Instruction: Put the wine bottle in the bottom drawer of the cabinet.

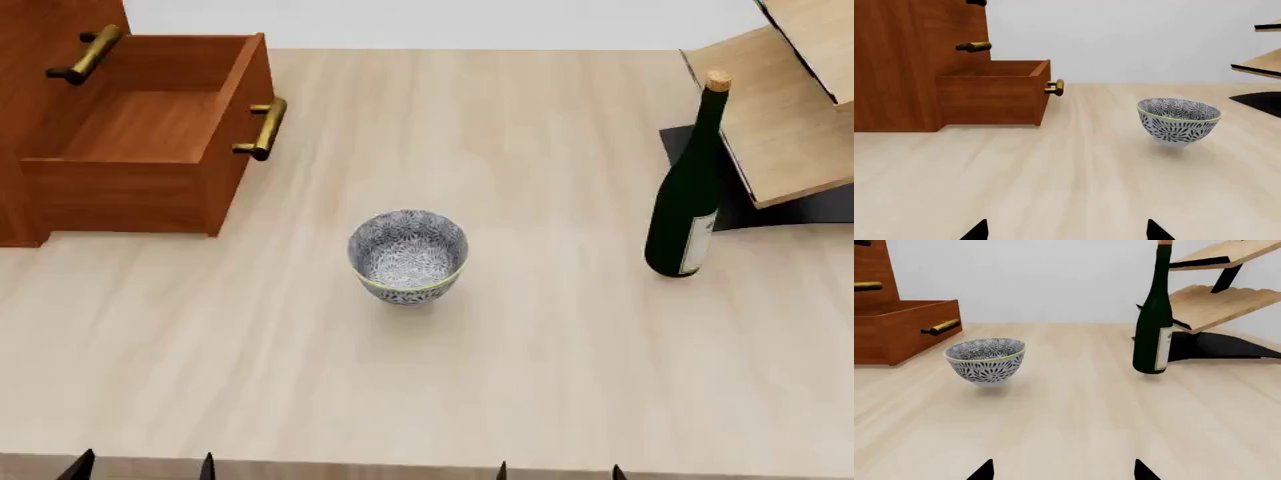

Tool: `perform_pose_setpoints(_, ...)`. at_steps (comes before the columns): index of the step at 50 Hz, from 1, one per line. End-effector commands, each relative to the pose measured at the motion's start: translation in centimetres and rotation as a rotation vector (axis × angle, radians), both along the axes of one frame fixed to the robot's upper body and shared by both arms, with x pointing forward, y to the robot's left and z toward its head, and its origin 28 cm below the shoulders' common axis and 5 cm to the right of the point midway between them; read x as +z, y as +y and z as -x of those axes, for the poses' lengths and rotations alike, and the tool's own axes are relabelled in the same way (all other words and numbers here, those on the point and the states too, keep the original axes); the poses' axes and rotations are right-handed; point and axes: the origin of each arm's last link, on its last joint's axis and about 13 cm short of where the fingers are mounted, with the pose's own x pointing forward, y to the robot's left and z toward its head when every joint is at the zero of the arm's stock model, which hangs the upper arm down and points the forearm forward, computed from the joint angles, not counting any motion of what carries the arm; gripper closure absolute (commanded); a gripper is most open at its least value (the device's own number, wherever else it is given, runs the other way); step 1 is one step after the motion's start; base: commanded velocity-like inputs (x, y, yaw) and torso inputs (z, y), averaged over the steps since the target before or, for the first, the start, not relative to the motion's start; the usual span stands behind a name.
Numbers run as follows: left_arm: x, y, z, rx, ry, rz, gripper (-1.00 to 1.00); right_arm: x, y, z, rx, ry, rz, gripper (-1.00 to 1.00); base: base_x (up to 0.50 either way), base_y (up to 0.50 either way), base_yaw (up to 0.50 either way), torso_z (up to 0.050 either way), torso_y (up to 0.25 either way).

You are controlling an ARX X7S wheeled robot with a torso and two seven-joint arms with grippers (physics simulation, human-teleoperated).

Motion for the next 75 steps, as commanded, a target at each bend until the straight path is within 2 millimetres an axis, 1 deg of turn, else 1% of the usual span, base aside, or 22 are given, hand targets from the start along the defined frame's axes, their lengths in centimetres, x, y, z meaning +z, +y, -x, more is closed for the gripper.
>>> perform_pose_setpoints(1,0.0,0.0,0.0,0.0,0.0,0.0,-1.0,0.0,0.0,0.0,0.0,0.0,0.0,-1.0,0.0,0.0,0.0,0.0,0.0)
perform_pose_setpoints(17,-0.2,0.0,-0.1,0.013,-0.014,0.003,-1.0,0.3,-0.1,-0.2,-0.012,0.013,0.014,-1.0,0.0,0.0,0.0,0.001,0.0)
perform_pose_setpoints(36,-0.2,0.1,-0.2,0.024,-0.018,0.002,-1.0,0.2,-0.2,-0.2,-0.021,0.03,0.017,-1.0,0.0,0.0,0.0,0.049,0.0)
perform_pose_setpoints(42,-0.1,0.1,-0.2,0.021,-0.018,0.002,-1.0,0.1,-0.2,-0.5,-0.019,0.035,0.013,-1.0,0.0,0.0,0.0,0.05,0.0)
perform_pose_setpoints(47,0.4,0.3,-0.5,0.025,-0.009,0.007,-1.0,0.5,-0.2,-0.6,-0.017,0.036,0.022,-1.0,0.0,0.0,0.0,0.05,0.0)
perform_pose_setpoints(56,3.6,0.2,-0.3,0.02,-0.007,-0.022,-1.0,2.4,-0.4,-0.7,-0.007,0.039,0.03,-1.0,0.0,0.0,0.0,0.042,0.0)
perform_pose_setpoints(59,5.6,0.1,-0.2,0.02,-0.012,-0.031,-1.0,3.4,-0.4,-0.8,-0.003,0.039,0.045,-1.0,0.0,0.0,0.0,0.0,0.0)
perform_pose_setpoints(61,7.0,0.2,-0.1,0.012,-0.018,-0.046,-1.0,4.3,-0.4,-0.8,0.001,0.031,0.054,-1.0,0.0,0.0,0.0,0.0,0.0)
perform_pose_setpoints(63,9.1,0.5,-0.1,0.013,-0.03,-0.04,-1.0,5.6,-0.5,-0.9,0.012,0.023,0.051,-1.0,0.0,0.0,0.0,0.0,0.0)
perform_pose_setpoints(64,10.2,0.6,-0.2,0.018,-0.037,-0.046,-1.0,6.5,-0.6,-0.9,0.017,0.015,0.054,-1.0,0.0,0.0,0.0,0.0,0.0)
perform_pose_setpoints(69,13.3,1.2,-0.9,0.039,-0.041,-0.044,-1.0,9.4,-0.7,-1.2,0.019,-0.007,0.075,-1.0,0.0,0.0,0.0,0.0,0.0)
perform_pose_setpoints(70,13.6,1.2,-0.9,0.046,-0.048,-0.05,-1.0,10.0,-0.8,-1.2,0.023,-0.01,0.077,-1.0,0.0,0.0,0.0,0.0,0.0)
perform_pose_setpoints(71,13.8,1.2,-1.0,0.046,-0.051,-0.053,-1.0,10.0,-0.8,-1.2,0.023,-0.01,0.077,-1.0,0.0,0.0,0.0,0.0,0.0)
perform_pose_setpoints(75,16.3,1.5,-1.2,0.062,-0.087,-0.055,-1.0,12.0,-1.1,-1.7,0.017,-0.033,0.071,-1.0,0.0,0.0,0.0,0.0,0.0)
